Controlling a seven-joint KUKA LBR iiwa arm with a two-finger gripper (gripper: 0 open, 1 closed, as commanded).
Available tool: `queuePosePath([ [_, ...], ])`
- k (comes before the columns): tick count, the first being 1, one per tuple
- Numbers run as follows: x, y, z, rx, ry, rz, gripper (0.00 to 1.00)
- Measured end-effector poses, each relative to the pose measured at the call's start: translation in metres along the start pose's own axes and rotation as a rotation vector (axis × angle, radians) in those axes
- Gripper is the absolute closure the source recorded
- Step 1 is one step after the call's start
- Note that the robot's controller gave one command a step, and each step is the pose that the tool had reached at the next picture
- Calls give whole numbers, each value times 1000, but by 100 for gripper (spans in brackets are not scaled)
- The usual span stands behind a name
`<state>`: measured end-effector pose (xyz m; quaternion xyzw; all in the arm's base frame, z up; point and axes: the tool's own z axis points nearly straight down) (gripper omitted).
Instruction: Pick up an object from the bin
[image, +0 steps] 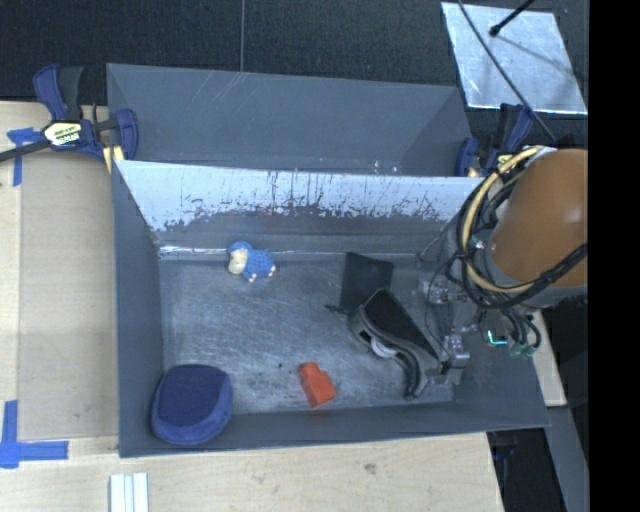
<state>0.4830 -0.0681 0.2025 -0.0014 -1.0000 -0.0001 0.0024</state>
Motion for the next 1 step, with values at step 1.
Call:
queuePosePath([
  [1, -27, 3, 111, 2, -25, -86, 0],
])
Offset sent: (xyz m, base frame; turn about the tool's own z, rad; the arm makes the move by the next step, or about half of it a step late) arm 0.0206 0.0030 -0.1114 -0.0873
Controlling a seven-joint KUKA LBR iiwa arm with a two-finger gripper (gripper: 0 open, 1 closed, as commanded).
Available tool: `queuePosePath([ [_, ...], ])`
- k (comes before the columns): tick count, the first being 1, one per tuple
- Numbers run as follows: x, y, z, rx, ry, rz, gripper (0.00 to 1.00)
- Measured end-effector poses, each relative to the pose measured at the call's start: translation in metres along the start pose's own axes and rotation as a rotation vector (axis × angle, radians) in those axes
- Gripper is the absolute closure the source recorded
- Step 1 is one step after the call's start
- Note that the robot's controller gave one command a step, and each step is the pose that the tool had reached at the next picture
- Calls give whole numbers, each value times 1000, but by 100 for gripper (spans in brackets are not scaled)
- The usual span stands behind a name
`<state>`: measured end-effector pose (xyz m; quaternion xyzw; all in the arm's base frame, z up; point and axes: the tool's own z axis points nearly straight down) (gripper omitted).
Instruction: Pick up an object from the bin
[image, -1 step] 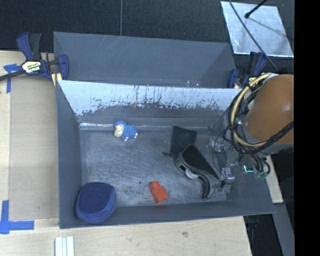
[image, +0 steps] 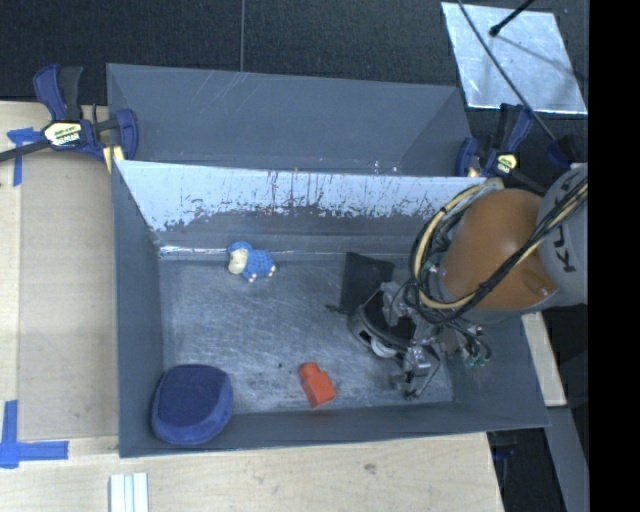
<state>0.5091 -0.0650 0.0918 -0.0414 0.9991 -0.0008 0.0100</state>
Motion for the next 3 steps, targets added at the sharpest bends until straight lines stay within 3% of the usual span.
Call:
queuePosePath([
  [1, -45, -16, 17, -2, 11, 88, 0],
  [2, -45, -17, 15, -1, 8, 87, 100],
  [3, -36, -70, 19, -13, 28, 420, 100],
])
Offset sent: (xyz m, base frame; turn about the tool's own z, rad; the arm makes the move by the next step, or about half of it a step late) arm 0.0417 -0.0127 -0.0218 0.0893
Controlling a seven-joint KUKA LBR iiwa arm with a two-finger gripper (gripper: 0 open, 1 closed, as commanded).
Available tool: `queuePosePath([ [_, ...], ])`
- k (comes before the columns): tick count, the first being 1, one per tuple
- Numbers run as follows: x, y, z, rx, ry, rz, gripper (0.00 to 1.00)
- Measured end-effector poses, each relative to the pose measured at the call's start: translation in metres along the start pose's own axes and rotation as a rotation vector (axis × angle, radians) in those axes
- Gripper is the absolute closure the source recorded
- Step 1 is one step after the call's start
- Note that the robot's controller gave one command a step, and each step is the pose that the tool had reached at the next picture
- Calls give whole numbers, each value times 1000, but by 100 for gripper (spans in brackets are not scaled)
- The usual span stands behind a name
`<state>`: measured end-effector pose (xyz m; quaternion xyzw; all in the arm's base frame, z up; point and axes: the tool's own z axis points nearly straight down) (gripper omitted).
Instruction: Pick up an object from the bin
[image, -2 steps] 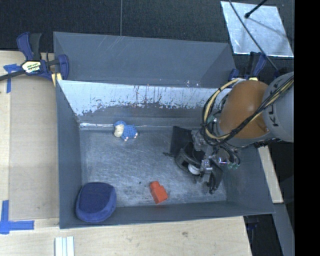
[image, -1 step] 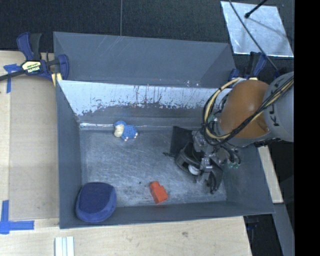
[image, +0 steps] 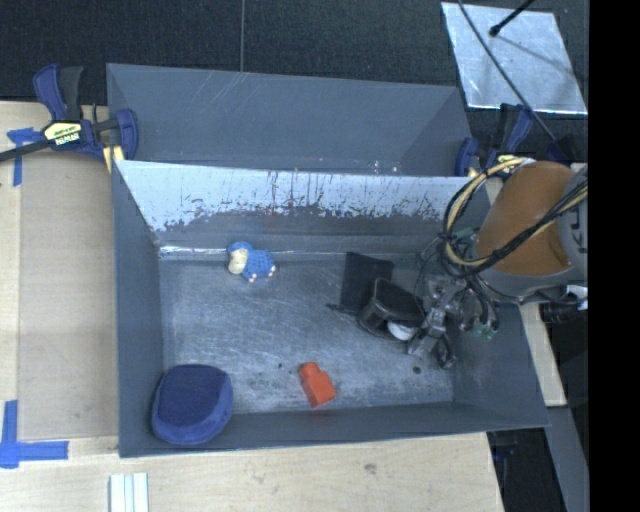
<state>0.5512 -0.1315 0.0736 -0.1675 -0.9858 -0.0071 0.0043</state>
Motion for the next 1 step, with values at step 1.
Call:
queuePosePath([
  [1, -20, 2, 1, -2, 10, 139, 100],
])
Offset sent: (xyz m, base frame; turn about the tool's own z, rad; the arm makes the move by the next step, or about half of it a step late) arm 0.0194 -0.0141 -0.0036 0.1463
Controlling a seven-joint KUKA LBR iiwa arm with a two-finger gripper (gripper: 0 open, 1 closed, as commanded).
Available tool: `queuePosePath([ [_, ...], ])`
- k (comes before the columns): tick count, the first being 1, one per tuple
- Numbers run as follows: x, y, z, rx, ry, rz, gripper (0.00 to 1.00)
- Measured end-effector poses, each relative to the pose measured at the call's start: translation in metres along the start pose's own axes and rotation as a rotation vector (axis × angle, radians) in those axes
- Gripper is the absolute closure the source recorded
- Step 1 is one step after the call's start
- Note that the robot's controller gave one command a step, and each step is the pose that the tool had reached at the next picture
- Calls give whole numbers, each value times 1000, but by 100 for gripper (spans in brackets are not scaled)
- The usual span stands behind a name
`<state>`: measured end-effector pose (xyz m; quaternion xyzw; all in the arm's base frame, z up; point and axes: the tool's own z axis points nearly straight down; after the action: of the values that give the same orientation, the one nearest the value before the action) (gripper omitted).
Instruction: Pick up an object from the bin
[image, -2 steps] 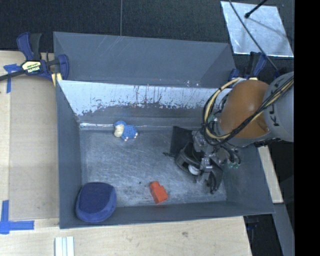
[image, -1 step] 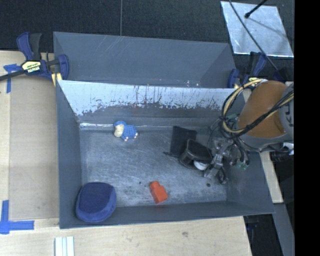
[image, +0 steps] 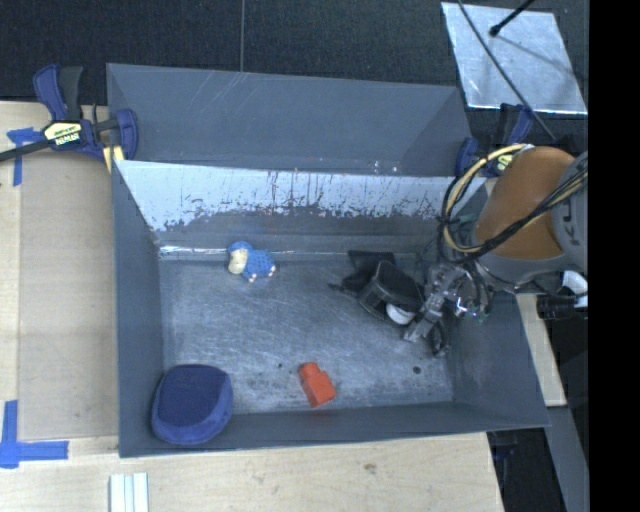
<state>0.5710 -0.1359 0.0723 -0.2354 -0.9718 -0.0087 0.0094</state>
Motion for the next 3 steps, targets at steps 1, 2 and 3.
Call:
queuePosePath([
  [1, -14, 6, -2, 0, -8, 166, 100],
  [2, 3, 16, -2, 8, -33, 441, 100],
  [3, 20, -4, -5, -6, -47, 221, 100],
])
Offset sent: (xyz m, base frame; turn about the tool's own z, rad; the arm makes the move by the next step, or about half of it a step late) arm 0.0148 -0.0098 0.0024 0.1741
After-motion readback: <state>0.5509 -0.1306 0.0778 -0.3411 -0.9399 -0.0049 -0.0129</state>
